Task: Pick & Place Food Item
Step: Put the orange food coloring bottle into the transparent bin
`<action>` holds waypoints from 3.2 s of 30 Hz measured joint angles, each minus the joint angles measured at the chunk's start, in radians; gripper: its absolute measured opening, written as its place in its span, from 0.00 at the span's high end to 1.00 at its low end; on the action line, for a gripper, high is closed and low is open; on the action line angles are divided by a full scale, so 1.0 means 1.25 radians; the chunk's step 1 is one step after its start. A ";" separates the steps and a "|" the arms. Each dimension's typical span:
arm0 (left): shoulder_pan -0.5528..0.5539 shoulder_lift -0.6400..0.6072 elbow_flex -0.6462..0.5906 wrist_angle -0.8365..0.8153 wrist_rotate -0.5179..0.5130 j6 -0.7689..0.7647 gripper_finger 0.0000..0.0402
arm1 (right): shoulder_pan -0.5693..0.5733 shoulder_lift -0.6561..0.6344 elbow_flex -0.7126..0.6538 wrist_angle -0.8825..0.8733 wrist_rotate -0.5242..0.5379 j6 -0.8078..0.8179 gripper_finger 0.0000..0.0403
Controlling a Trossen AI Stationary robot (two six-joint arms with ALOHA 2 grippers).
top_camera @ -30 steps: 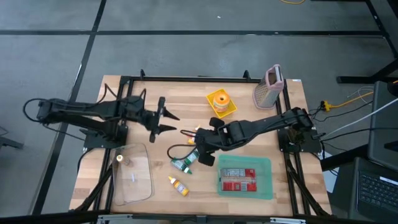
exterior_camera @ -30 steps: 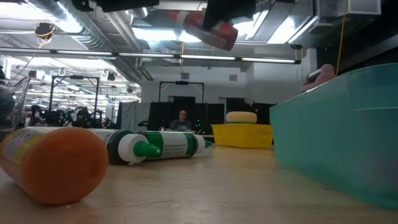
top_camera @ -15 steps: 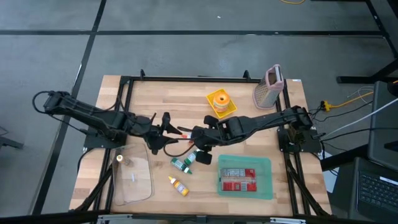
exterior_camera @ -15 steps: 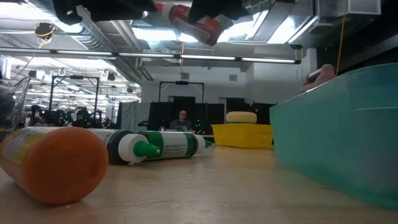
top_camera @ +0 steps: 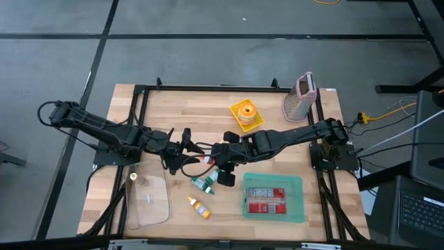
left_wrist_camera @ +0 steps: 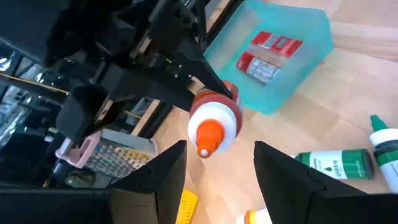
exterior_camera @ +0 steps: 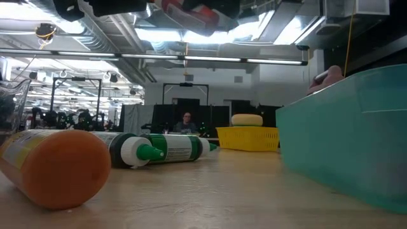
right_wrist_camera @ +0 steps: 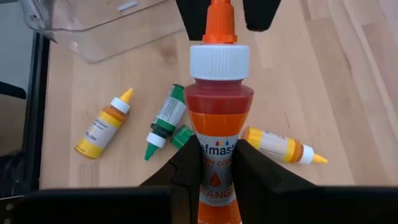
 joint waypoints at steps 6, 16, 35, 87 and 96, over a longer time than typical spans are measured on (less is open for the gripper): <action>0.000 0.005 0.000 0.011 0.027 -0.002 0.55 | -0.010 0.000 0.000 0.000 -0.018 -0.001 0.83; 0.007 0.020 0.000 0.039 0.010 0.033 0.55 | -0.018 0.000 0.000 0.007 -0.045 0.000 0.83; 0.025 0.041 0.000 0.049 0.076 0.019 0.55 | -0.018 0.000 0.000 0.030 -0.066 -0.001 0.83; 0.060 0.104 0.034 -0.008 0.049 0.059 0.55 | -0.024 0.021 0.000 0.009 -0.106 0.022 0.83; 0.041 0.104 0.034 -0.008 0.058 0.060 0.55 | -0.025 0.021 0.000 -0.001 -0.111 0.021 0.83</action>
